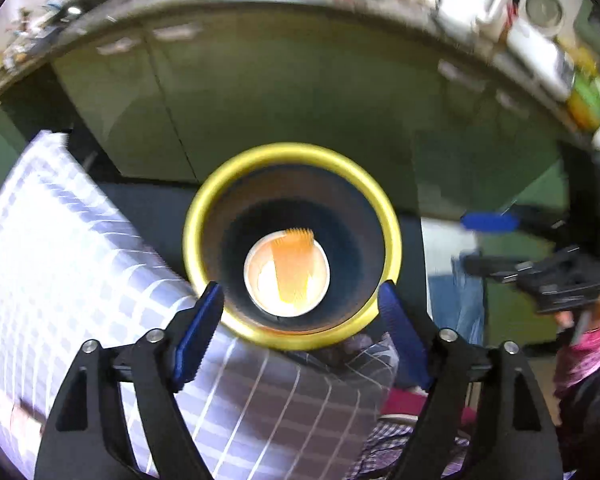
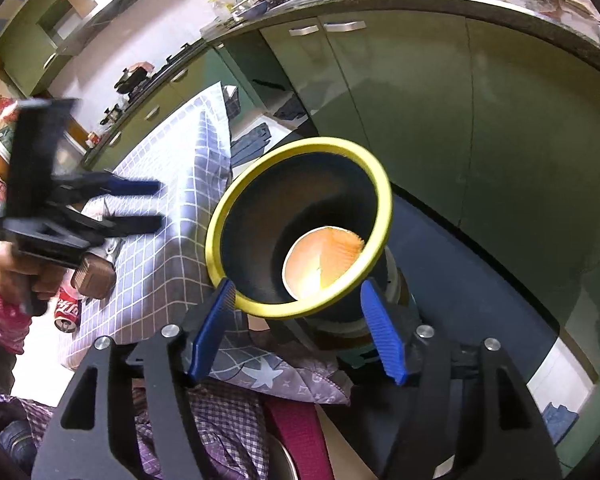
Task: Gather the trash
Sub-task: 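Grasp the brown foil tray with the right gripper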
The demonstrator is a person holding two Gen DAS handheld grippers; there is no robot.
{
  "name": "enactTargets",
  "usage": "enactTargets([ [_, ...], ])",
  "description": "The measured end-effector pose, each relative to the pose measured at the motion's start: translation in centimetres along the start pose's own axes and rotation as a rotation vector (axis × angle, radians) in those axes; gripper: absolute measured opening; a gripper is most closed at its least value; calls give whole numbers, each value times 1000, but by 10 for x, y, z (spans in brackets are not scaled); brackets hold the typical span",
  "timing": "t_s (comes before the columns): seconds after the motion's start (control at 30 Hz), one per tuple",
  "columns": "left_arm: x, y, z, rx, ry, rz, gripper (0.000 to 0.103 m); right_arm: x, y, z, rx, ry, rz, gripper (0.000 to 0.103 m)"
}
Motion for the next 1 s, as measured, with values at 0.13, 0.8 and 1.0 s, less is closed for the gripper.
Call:
enactTargets([
  [0.13,85,-21,10,24,65,-191,90,-12,-1,15,33,13,28,63],
  [0.8,278,-299,106,467,466,-600,98,-36,-43,331,774,280,-18,78],
  [1.0,270,-332,98,502,470,-615,98,-62,-46,353,864,191,-46,78],
])
Point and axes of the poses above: each gripper's, at about its wrist camera, not at the fingertips, and x roughly against the way its jaws point, z to its left, y to its top, the point moved 8 cm from there along -x, roughly the way its jaws point, and after that the axes turned 14 degrees about -y, right-handed, at the moved point
